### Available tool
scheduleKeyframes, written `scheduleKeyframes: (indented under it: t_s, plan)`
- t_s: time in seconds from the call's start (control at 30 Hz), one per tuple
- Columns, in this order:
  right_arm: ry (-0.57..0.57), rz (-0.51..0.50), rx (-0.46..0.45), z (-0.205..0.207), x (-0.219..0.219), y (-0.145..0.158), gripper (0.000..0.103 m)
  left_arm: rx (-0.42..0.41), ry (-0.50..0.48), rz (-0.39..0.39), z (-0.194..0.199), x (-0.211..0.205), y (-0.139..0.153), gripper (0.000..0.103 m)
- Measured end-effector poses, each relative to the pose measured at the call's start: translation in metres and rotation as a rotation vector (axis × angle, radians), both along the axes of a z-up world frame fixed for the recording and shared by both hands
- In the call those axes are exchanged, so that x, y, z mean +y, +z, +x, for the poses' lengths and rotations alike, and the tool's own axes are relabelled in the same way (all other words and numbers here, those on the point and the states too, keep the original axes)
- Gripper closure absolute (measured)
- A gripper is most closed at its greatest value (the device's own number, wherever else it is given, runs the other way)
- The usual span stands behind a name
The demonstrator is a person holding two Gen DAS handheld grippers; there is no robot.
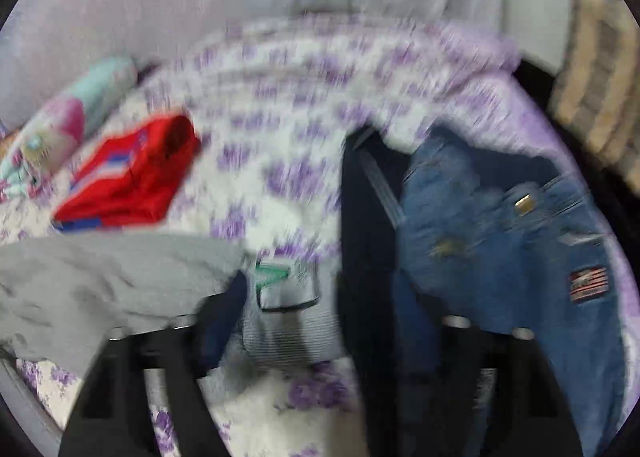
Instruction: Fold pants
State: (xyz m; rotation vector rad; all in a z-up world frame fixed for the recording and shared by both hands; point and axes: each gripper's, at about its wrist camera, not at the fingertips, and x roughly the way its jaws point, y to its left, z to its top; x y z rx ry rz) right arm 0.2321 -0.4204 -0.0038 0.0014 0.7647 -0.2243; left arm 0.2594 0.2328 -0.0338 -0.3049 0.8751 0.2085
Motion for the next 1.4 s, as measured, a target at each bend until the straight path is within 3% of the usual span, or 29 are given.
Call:
scheduleKeyframes:
  t_s: [0.1,0.2,0.33,0.4,0.43,0.47,0.53,0.67,0.77,0.9,0.97,1.13,1.2,1.27,1.4]
  plan:
    - [0.027,0.028,0.026,-0.013,-0.004,0.006,0.02,-0.043,-0.03,0.036,-0.022,-0.008,0.024,0.029]
    - [0.084,0.063,0.105,-0.016,0.004,-0.011,0.02,-0.064,-0.165,0.051,-0.05,-0.042,0.038,0.027]
    - [0.099,0.135,0.184,-0.004,0.018,-0.044,0.021,-0.009,-0.34,0.071,-0.068,-0.101,0.019,0.021]
    - [0.108,0.116,0.215,0.007,0.027,-0.059,0.028,0.049,-0.387,0.12,-0.063,-0.123,-0.004,0.021]
    - [0.11,0.063,0.254,0.014,0.032,-0.069,0.045,0.089,-0.381,0.143,-0.058,-0.125,-0.018,0.02]
    - [0.118,0.013,0.298,0.019,0.037,-0.08,0.048,0.171,-0.364,0.134,-0.049,-0.123,-0.04,0.02]
    - [0.122,-0.023,0.299,0.019,0.04,-0.081,0.044,0.221,-0.362,0.112,-0.049,-0.119,-0.057,0.019]
    - [0.122,-0.078,0.302,0.013,0.042,-0.074,0.036,0.192,-0.393,0.161,-0.073,-0.118,-0.052,0.019]
    - [0.088,-0.085,0.219,0.002,0.042,-0.058,0.037,0.14,-0.388,0.105,-0.086,-0.106,-0.04,0.019]
    - [0.242,0.082,0.106,-0.044,0.066,-0.018,0.037,0.032,-0.358,0.07,-0.118,-0.089,-0.002,0.02]
    - [0.406,0.169,0.081,-0.083,0.091,-0.002,0.036,0.003,-0.292,0.072,-0.139,-0.069,0.009,0.019]
    - [0.608,0.194,0.101,-0.156,0.13,-0.007,0.027,0.045,-0.118,0.05,-0.181,-0.015,-0.001,0.019]
    - [0.634,0.211,0.144,-0.169,0.137,-0.022,0.027,0.115,-0.121,0.072,-0.191,-0.012,-0.018,0.019]
    - [0.609,0.202,0.214,-0.173,0.138,-0.045,0.027,0.196,-0.118,0.166,-0.194,-0.02,-0.039,0.017]
    - [0.535,0.216,0.261,-0.179,0.127,-0.063,0.027,0.213,-0.059,0.126,-0.219,0.003,-0.047,0.013]
